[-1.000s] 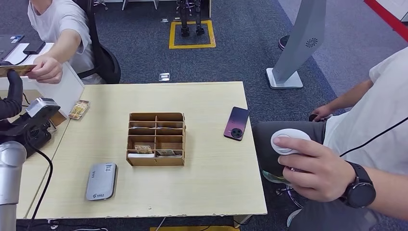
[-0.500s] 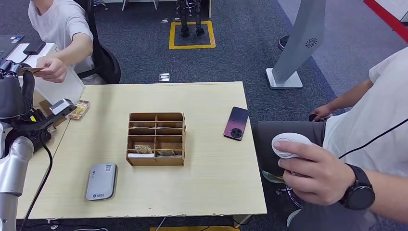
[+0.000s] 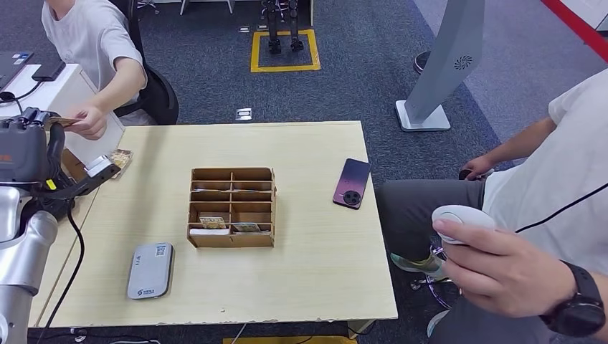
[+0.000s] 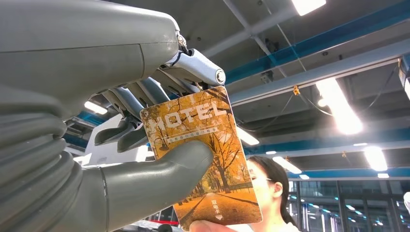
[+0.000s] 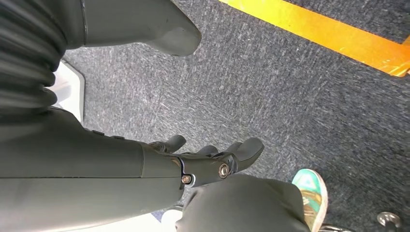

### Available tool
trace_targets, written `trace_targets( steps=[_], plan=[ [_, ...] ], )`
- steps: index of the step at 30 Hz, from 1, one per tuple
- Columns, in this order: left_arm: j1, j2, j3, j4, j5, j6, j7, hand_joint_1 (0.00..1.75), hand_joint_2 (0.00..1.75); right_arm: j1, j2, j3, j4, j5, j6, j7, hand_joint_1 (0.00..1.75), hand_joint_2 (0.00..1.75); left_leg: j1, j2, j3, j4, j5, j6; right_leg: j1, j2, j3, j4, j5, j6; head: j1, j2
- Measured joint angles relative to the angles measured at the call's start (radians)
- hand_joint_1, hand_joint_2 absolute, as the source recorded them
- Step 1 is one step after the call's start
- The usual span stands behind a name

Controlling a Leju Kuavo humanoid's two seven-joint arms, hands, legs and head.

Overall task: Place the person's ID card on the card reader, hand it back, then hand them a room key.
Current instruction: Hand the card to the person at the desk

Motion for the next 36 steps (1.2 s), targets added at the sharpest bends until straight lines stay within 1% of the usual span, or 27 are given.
trace_targets(
  steps=[6, 10, 15, 19, 27, 31, 36],
  plan=[
    [-0.017, -0.005, -0.007, 0.02, 0.0, 0.0, 0.003, 1.75, 1.75, 0.0, 0.0, 0.0, 0.0, 0.0, 0.0, -0.001, 0.0, 1.75, 0.0, 0.0, 0.0, 0.0, 0.0, 0.0, 0.0, 0.001, 0.0, 0.0, 0.0, 0.0, 0.0, 0.0],
    [-0.021, -0.006, -0.01, 0.029, 0.025, 0.0, -0.002, 0.0, 1.75, 0.0, 0.0, 0.0, 0.0, 0.0, -0.001, 0.0, 0.0, 1.75, 0.0, 0.001, 0.0, 0.0, 0.0, 0.0, 0.0, 0.001, 0.0, 0.0, 0.0, 0.0, 0.0, 0.0],
    [-0.021, -0.012, -0.018, 0.036, 0.104, -0.008, -0.017, 0.0, 1.75, 0.0, 0.0, 0.0, 0.0, -0.001, -0.004, 0.003, 0.0, 1.75, 0.0, 0.001, 0.0, 0.0, 0.0, 0.0, 0.0, 0.001, 0.0, 0.0, 0.0, 0.0, 0.0, 0.0],
    [-0.023, -0.023, -0.029, 0.036, 0.18, -0.058, -0.017, 0.0, 1.75, 0.0, 0.0, 0.0, 0.0, -0.001, -0.004, 0.008, 0.0, 1.75, 0.0, 0.001, 0.0, 0.0, 0.0, 0.0, 0.0, 0.001, 0.0, 0.0, 0.0, 0.001, 0.0, 0.0],
    [-0.022, -0.031, -0.04, 0.036, 0.207, -0.078, -0.025, 0.0, 1.75, 0.0, 0.0, 0.0, 0.0, -0.001, -0.004, 0.01, 0.0, 1.75, 0.0, 0.001, 0.0, 0.0, 0.0, 0.0, 0.0, 0.001, 0.0, 0.0, 0.001, 0.001, 0.0, 0.0],
    [0.004, -0.019, -0.054, 0.001, 0.25, -0.128, -0.053, 0.0, 1.75, 0.001, -0.003, 0.0, 0.0, -0.001, -0.004, 0.005, 0.0, 1.75, 0.0, 0.001, 0.0, 0.0, 0.0, 0.0, 0.0, 0.002, 0.0, 0.0, 0.001, 0.001, 0.0, 0.0],
    [0.031, 0.002, -0.064, -0.044, 0.254, -0.156, -0.037, 0.0, 1.75, 0.002, -0.007, 0.0, 0.0, -0.002, -0.004, 0.0, 0.0, 1.75, 0.0, 0.001, -0.001, 0.0, 0.0, 0.0, 0.0, 0.002, -0.001, 0.0, 0.001, 0.001, 0.0, 0.0]
  ],
)
